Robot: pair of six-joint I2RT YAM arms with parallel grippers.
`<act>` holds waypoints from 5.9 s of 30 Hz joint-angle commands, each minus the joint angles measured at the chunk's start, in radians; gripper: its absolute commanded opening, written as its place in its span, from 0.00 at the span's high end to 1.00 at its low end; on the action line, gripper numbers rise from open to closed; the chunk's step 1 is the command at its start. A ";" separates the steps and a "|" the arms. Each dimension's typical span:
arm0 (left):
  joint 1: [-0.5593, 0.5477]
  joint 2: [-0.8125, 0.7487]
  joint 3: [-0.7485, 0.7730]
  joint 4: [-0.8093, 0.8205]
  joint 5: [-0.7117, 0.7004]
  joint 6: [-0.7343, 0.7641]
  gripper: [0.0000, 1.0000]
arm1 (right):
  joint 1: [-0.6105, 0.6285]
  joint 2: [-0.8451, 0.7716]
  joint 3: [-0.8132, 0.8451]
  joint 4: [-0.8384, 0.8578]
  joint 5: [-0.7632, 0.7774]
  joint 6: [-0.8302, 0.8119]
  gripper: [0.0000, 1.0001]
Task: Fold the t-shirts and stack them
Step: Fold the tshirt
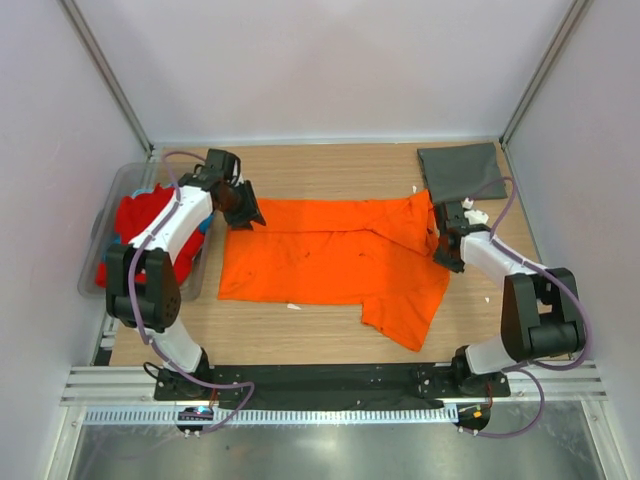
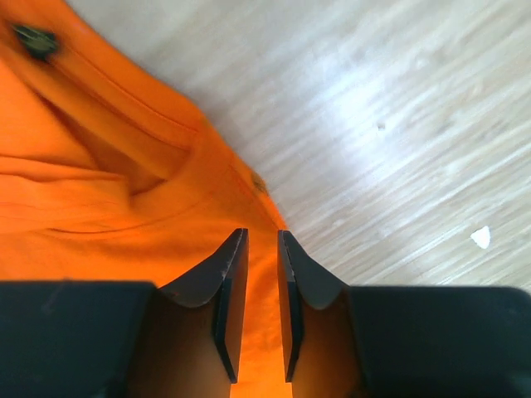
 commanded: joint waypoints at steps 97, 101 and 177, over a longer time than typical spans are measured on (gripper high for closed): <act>-0.394 0.303 0.078 0.591 0.226 -0.379 0.64 | 0.068 0.022 0.148 0.031 -0.125 0.033 0.61; -0.431 0.352 0.091 0.638 0.220 -0.403 0.63 | 0.041 0.010 0.099 0.074 -0.125 0.054 0.61; -0.497 0.405 0.218 0.393 0.068 -0.333 1.00 | 0.142 -0.435 -0.255 0.229 -0.041 0.375 0.99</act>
